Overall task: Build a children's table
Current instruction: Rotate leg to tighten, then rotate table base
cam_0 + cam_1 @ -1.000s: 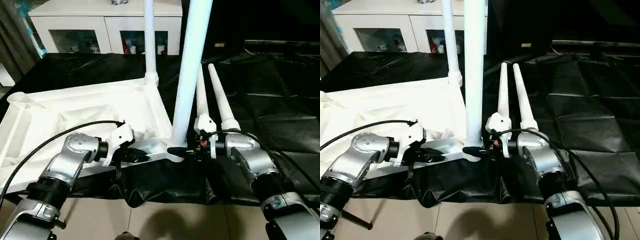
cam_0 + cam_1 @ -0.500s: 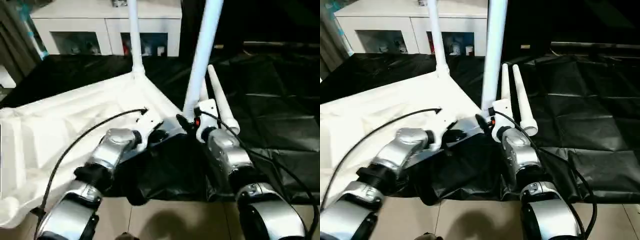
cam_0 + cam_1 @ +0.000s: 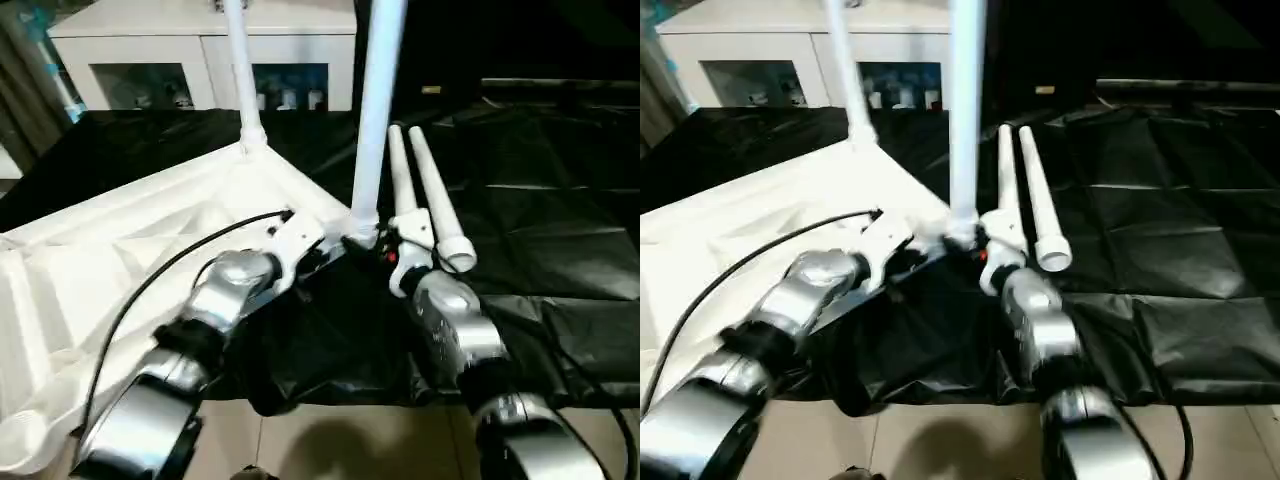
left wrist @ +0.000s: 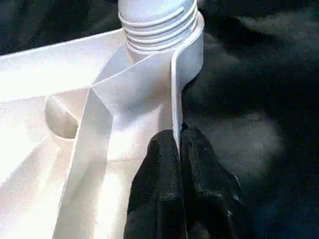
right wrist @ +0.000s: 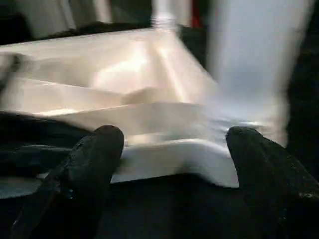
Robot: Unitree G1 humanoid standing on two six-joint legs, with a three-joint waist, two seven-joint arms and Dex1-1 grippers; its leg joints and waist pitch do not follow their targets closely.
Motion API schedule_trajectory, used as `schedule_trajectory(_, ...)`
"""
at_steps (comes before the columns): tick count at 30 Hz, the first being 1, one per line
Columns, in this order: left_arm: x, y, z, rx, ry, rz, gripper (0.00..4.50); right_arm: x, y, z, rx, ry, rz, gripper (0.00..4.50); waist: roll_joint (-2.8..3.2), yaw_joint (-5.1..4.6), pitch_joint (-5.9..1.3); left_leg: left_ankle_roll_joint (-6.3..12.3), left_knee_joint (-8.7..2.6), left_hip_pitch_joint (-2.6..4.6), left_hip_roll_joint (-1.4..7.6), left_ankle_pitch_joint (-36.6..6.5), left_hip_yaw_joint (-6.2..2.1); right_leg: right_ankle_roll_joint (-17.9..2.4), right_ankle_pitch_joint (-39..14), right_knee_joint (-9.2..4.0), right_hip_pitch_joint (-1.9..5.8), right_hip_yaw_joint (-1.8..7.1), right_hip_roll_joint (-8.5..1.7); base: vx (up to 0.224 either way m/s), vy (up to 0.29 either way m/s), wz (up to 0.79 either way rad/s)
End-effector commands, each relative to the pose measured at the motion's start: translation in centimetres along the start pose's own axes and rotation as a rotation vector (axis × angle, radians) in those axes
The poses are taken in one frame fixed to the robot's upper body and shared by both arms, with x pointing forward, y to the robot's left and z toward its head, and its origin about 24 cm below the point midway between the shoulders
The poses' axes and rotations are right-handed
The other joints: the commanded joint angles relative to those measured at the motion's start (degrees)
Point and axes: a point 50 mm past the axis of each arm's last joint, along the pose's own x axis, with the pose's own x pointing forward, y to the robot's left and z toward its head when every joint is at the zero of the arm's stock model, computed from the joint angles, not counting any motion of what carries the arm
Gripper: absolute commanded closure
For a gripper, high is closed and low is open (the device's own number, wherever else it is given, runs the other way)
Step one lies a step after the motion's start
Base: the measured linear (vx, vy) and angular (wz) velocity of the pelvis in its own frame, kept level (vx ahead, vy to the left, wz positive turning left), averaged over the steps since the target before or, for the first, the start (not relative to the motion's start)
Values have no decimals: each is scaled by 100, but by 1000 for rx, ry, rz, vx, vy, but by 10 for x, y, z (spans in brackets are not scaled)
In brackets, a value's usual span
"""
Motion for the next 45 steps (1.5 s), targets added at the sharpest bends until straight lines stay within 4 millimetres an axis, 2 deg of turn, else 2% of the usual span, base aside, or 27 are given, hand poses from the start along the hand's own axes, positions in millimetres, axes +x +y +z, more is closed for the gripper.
schedule_trajectory(1, -2, 21, 32, -39, -156, 144, 394, -1, 5, 6, -27, -21, 31, 64, 24, 24, -530, 277, -350, 61, 55, -1261, -34, -1138, -776, -387, 366, 227, -281, 0, 0, 0)
schedule_trajectory(4, -4, 25, 35, -50, -170, 180, 371, -1, 12, 4, -32, -12, 54, 64, 23, 41, -543, 420, -320, 37, 69, -962, -35, -1309, -351, -349, 364, 222, -285, 0, 0, 0)
schedule_trajectory(5, -6, 28, 34, -36, -168, 204, 355, 0, 16, 2, -33, -4, 69, 64, -34, 41, -533, 460, -324, 33, 69, -973, -33, -1327, -324, -344, 372, 215, -280, 0, 0, 0)
schedule_trajectory(9, -17, 44, 24, -4, -121, 292, 349, 2, 25, 1, -37, 9, 85, 64, -5, 36, -509, 462, -335, 28, 62, -1047, -34, -1281, -642, -358, 370, 216, -290, 0, 0, 0)
schedule_trajectory(11, -29, 57, 15, -18, -98, 363, 310, 2, 27, 1, -39, 13, 87, 64, 8, 18, -494, 393, -360, 28, 78, -1167, -44, -1225, -835, -370, 363, 222, -297, 0, 0, 0)
schedule_trajectory(13, -49, 73, 2, -30, -64, 457, 305, 3, 29, 1, -38, 21, 86, 64, 47, 17, -492, 278, -374, 86, 82, -1406, -37, -1136, -1138, -404, 314, 225, -282, 0, 0, 0)
schedule_trajectory(14, -64, 82, -6, -24, -44, 519, 286, 3, 29, 0, -37, 27, 83, 64, 53, 24, -493, 232, -385, 92, 108, -1445, -49, -1143, -1143, -387, 317, 231, -297, 0, 0, 0)
schedule_trajectory(15, -82, 90, -15, -11, -17, 579, 286, 3, 28, -2, -34, 45, 77, 64, 75, 20, -494, 188, -408, 72, 132, -1455, -74, -1156, -1100, -354, 340, 228, -308, 0, 0, 0)
schedule_trajectory(16, -93, 94, -19, 1, 0, 617, 271, 3, 27, -4, -32, 57, 72, 64, 114, -31, -488, 92, -434, 44, 129, -1530, -90, -1068, -1134, -341, 342, 209, -295, 0, 0, 0)
schedule_trajectory(17, -95, 95, -20, 2, 3, 620, 271, 3, 27, -4, -33, 59, 72, 64, 122, -30, -481, 84, -424, 100, 116, -1633, -65, -1059, -1209, -382, 278, 220, -267, 0, 0, 0)
schedule_trajectory(18, -127, 100, -34, 28, 73, 691, 271, 3, 28, -11, -48, 110, 75, 64, 186, -10, -478, 30, -412, 148, 117, -1725, -65, -1078, -1210, -378, 246, 228, -263, 0, 0, 0)
schedule_trajectory(19, -140, 101, -40, 39, 110, 718, 271, 4, 29, -14, -59, 132, 81, 64, 161, -49, -451, -1, -452, 86, 153, -1737, -77, -1147, -1056, -361, 271, 232, -263, 0, 0, 0)
schedule_trajectory(20, -151, 101, -44, 50, 145, 745, 271, 4, 29, -16, -69, 148, 80, 64, 184, -40, -433, -22, -446, 106, 121, -1859, -65, -1145, -1158, -371, 251, 229, -242, 0, 0, 0)
schedule_trajectory(21, -151, 101, -44, 50, 145, 745, 271, 4, 29, -16, -69, 148, 80, 64, 193, -23, -451, -43, -433, 152, 137, -1940, -58, -1168, -1165, -375, 227, 240, -254, 0, 0, 0)
schedule_trajectory(22, -161, 101, -48, 60, 178, 766, 271, 5, 29, -17, -71, 159, 74, 64, 192, -1, -422, -43, -427, 185, 118, -2100, -32, -1170, -1312, -412, 175, 253, -231, 0, 0, 0)
schedule_trajectory(24, -181, 99, -60, 59, 263, 792, 271, 8, 26, -16, -52, 176, 38, 64, 181, 9, -393, -72, -461, 146, 124, -2223, -58, -1138, -1496, -404, 199, 262, -246, 0, 0, 0)
schedule_trajectory(25, -188, 97, -65, 35, 293, 793, 297, 10, 25, -15, -39, 179, 26, 91, 186, 8, -365, -104, -477, 153, 123, -2373, -65, -1049, -1753, -423, 180, 264, -257, 0, 0, 0)
schedule_trajectory(28, -196, 94, -76, -5, 342, 780, 312, 13, 24, -12, -24, 183, 17, 104, 178, -25, -333, -162, -498, 153, 96, -2619, -88, -891, -2185, -471, 154, 265, -255, 0, 0, 0)
schedule_trajectory(29, -197, 91, -83, -28, 377, 755, 323, 15, 25, -11, -20, 189, 15, 116, 188, -16, -330, -181, -492, 193, 88, -2723, -84, -824, -2311, -509, 119, 268, -250, 0, 0, 0)
schedule_trajectory(30, -198, 90, -88, -41, 399, 736, 337, 17, 25, -11, -22, 194, 16, 130, -13, -42, -300, -138, -507, 181, 90, -2705, -63, -786, -2377, -550, 111, 273, -238, 0, 0, 0)
schedule_trajectory(31, -199, 88, -91, -49, 417, 721, 345, 18, 26, -11, -26, 200, 18, 138, 97, -26, -305, -142, -520, 158, 80, -2644, -92, -737, -2562, -524, 128, 285, -275, 0, 0, 0)
schedule_trajectory(33, -202, 85, -98, -61, 478, 696, 353, 21, 27, -12, -47, 232, 24, 144, 56, -48, -294, -166, -527, 143, 86, -2650, -106, -720, -2561, -515, 125, 279, -273, 0, 0, 0)
schedule_trajectory(36, -204, 82, -103, -90, 528, 643, 386, 25, 27, -14, -46, 263, 22, 177, 57, -68, -295, -175, -524, 169, 81, -2662, -101, -752, -2567, -527, 107, 290, -275, 0, 0, 0)
schedule_trajectory(39, -204, 78, -104, -116, 559, 571, 400, 28, 28, -15, -35, 285, 21, 191, 71, -70, -306, -178, -527, 148, 86, -2563, -99, -825, -2267, -497, 126, 292, -266, 0, 0, 0)
schedule_trajectory(40, -199, 70, -101, -142, 548, 481, 426, 30, 27, -16, -23, 293, 24, 216, 78, -56, -319, -181, -520, 158, 91, -2481, -90, -895, -2094, -479, 126, 300, -271, 0, 0, 0)
schedule_trajectory(43, -190, 58, -95, -172, 518, 359, 440, 32, 26, -15, -6, 296, 25, 230, 96, -49, -343, -183, -513, 143, 100, -2328, -77, -1070, -1662, -417, 148, 302, -261, 0, 0, 0)
schedule_trajectory(45, -184, 49, -90, -179, 487, 264, 449, 33, 26, -15, 0, 295, 28, 258, 104, -36, -358, -159, -496, 158, 97, -2173, -60, -1181, -1403, -397, 146, 307, -256, 0, 0, 0)
